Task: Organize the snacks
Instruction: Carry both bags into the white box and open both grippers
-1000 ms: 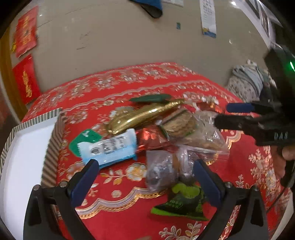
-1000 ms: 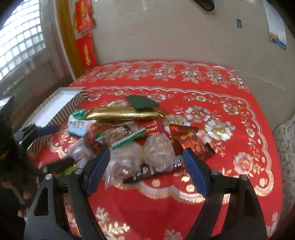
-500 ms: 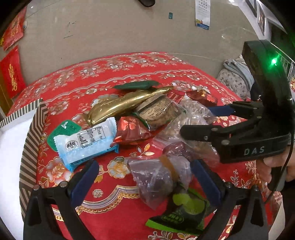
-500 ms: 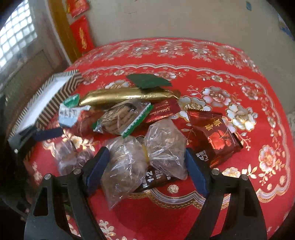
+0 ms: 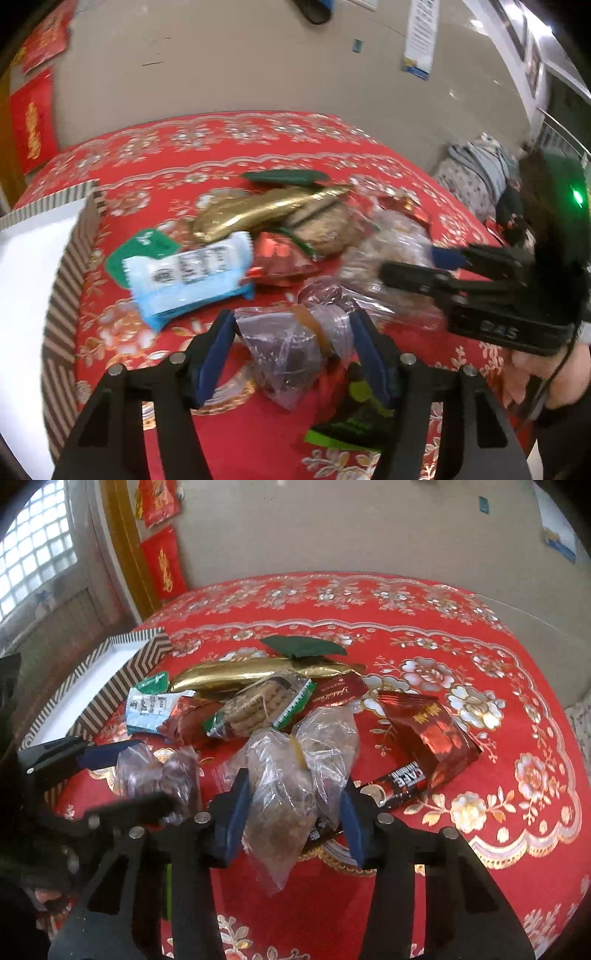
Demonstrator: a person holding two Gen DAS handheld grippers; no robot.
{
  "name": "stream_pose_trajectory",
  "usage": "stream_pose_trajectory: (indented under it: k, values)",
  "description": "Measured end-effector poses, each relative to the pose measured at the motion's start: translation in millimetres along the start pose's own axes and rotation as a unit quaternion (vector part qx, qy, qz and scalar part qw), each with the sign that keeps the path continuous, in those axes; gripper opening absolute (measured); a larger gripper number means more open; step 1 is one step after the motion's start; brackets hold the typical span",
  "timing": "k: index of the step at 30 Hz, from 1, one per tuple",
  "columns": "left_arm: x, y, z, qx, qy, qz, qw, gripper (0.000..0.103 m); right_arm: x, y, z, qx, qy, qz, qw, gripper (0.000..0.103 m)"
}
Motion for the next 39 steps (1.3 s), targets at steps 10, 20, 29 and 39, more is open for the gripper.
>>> stream_pose_trajectory:
  k: [10,20,29,39]
  values:
    - [42,8,12,0.021,-0.01,-0.057,0.9981,0.066,57,6,11,0.005,0.01,-0.067,0.998,0.044]
    - [147,-3,119,0.082,0.071,-0.137,0.9846,0.065,62,58,111,0.047,0.115,-0.103,0.987,0.044]
    - [176,-20,202,0.143,0.171,-0.14,0.9647,0.045,22,90,229,0.11,0.177,-0.1,0.973,0.044]
    - [168,-30,212,0.152,0.218,-0.121,0.9565,0.034,-1,85,268,0.138,0.18,-0.076,0.971,0.044]
Point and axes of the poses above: each gripper's, at about its wrist camera, not at the fingertips, and x roughly against the way its jaws point, z to its left, y to its top, the point moved 5 cm from there along -x, roughly the way its jaws point, and after that the axes turned 6 degrees about x, right-handed, at the moved point
